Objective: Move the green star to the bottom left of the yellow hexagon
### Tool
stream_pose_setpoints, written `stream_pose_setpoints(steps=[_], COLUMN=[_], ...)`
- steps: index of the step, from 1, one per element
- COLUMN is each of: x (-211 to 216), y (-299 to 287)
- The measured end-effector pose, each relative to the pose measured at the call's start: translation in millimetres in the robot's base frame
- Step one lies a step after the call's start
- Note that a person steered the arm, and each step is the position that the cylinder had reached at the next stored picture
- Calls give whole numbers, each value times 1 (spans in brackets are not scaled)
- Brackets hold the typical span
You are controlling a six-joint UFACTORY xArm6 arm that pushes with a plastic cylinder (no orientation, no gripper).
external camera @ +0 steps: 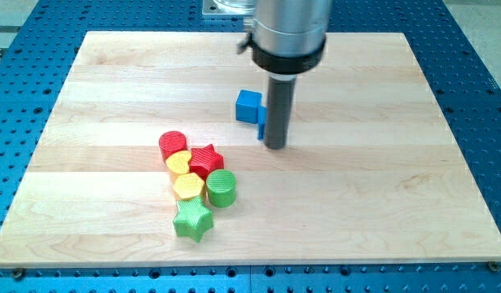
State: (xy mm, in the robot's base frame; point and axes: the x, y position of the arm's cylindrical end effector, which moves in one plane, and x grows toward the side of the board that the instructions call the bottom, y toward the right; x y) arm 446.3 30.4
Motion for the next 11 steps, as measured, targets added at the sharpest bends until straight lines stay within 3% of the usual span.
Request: stream_pose_setpoints(steps=[2, 5, 8, 11], x=[1, 76, 99, 171], y=[5, 17, 16, -51])
